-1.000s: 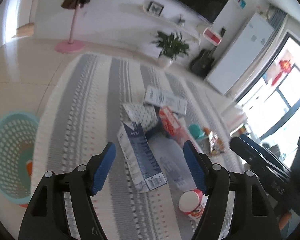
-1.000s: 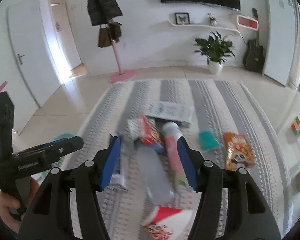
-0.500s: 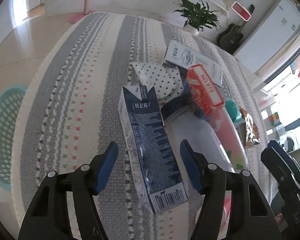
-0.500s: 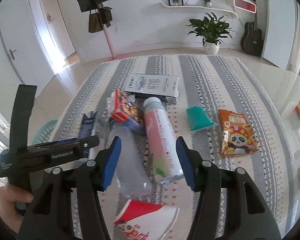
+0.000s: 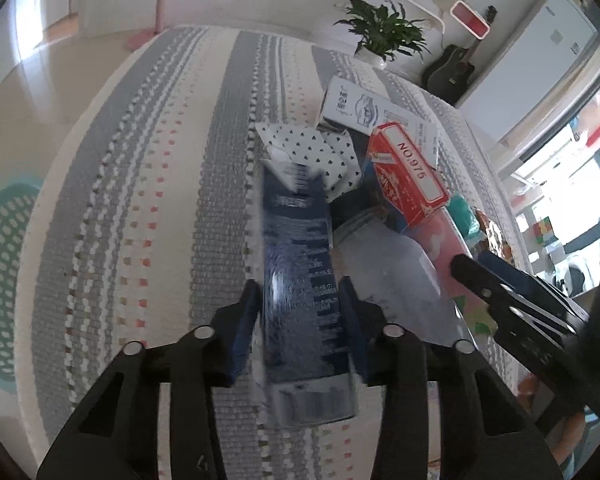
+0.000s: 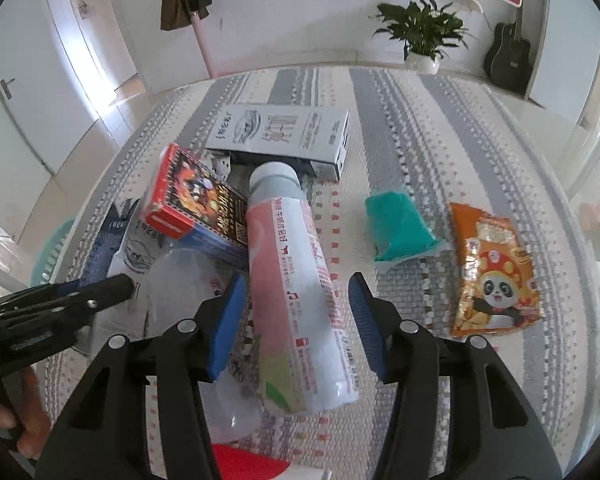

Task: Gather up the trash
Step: 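Grasp the blue milk carton with the left tool while the right tool grasps the pink bottle, then carry the carton and pink bottle over the basket and open both tools, then grasp the clear plastic bottle with the left tool while the right tool grasps the teal packet, then carry the clear bottle and teal packet over the basket and open both tools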

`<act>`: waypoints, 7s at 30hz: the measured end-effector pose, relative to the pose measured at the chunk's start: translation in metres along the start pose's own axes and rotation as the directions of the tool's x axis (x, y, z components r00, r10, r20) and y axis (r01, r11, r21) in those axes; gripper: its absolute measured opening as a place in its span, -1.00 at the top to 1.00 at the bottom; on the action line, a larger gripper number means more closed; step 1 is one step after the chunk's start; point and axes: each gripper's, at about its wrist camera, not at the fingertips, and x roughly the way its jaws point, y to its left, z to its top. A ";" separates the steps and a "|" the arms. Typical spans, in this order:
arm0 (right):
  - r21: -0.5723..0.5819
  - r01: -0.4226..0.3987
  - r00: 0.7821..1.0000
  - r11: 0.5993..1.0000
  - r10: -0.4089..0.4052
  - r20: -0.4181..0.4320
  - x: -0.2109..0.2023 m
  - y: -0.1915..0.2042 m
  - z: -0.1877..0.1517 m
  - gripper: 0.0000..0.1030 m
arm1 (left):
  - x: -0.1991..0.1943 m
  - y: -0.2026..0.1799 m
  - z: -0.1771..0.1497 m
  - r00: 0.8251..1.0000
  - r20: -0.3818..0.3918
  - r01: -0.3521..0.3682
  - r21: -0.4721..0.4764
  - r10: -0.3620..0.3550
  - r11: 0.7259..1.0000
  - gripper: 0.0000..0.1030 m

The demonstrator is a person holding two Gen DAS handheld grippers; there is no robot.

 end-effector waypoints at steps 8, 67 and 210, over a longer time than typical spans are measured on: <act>0.033 -0.032 0.999 0.999 0.034 -0.041 0.022 -0.002 0.003 0.07 | -0.024 0.010 0.005 0.998 0.055 0.011 -0.005 -0.011 1.000 0.29; -0.244 -0.044 0.997 0.969 0.026 -0.079 -0.045 0.027 0.015 0.12 | -0.144 0.102 -0.002 0.965 0.263 0.040 -0.120 -0.007 0.992 0.29; -0.193 -0.088 0.968 0.977 0.129 0.215 -0.092 0.089 0.057 0.28 | -0.139 0.065 0.003 0.945 0.323 0.093 -0.120 -0.050 0.988 0.03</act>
